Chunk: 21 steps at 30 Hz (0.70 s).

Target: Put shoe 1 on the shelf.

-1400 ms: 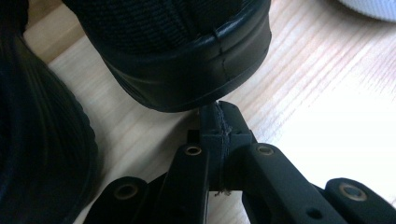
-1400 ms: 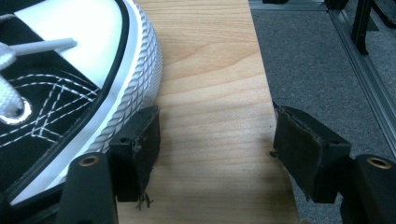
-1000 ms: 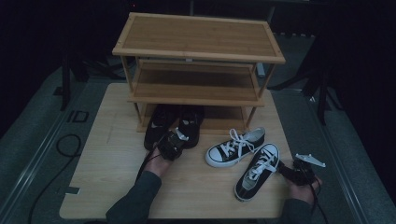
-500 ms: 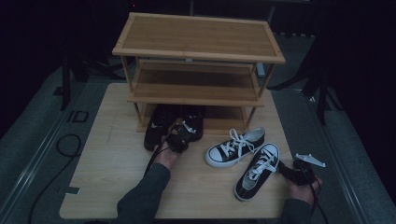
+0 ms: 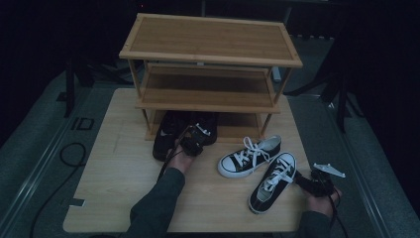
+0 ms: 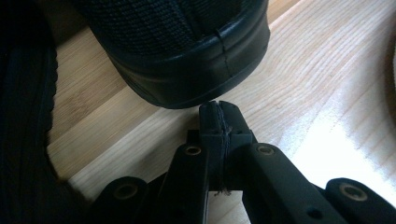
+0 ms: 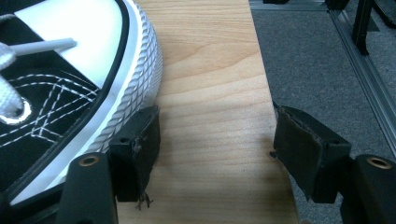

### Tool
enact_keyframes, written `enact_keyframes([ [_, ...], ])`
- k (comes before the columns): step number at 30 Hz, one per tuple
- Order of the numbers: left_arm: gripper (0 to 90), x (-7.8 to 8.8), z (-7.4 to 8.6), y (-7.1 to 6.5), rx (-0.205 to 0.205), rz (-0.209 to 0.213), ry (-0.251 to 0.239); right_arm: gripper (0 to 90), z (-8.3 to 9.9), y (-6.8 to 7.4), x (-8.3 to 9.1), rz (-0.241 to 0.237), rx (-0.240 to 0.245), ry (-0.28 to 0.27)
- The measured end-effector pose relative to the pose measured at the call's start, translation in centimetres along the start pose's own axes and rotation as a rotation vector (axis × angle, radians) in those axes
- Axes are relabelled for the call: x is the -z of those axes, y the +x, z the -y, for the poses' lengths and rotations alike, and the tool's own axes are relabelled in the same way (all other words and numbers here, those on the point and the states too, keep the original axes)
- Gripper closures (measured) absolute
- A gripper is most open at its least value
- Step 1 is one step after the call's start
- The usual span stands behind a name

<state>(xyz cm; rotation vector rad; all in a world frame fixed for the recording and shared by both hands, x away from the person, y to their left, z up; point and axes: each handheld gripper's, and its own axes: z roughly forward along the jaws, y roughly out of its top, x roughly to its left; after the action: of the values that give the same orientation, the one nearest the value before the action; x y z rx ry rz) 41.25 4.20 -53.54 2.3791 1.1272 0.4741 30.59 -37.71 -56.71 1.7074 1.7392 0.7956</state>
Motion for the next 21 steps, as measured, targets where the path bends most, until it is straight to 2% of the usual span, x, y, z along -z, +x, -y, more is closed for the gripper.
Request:
enact_keyframes([
  [6,88.8,1.5,1.0,0.0,-0.019,0.006,-0.013,31.3,0.0,0.0,0.0,0.000,0.000,0.000],
  [10,88.4,2.9,2.3,0.2,-0.027,0.015,-0.020,31.4,0.0,0.0,0.0,0.000,0.000,0.000],
  [15,87.8,4.7,4.4,0.6,-0.016,0.020,-0.032,31.3,0.0,0.0,0.0,0.000,-0.001,0.000],
  [21,87.6,6.2,6.7,1.3,0.001,0.021,-0.023,31.4,0.0,0.0,0.0,0.001,-0.001,0.001],
])
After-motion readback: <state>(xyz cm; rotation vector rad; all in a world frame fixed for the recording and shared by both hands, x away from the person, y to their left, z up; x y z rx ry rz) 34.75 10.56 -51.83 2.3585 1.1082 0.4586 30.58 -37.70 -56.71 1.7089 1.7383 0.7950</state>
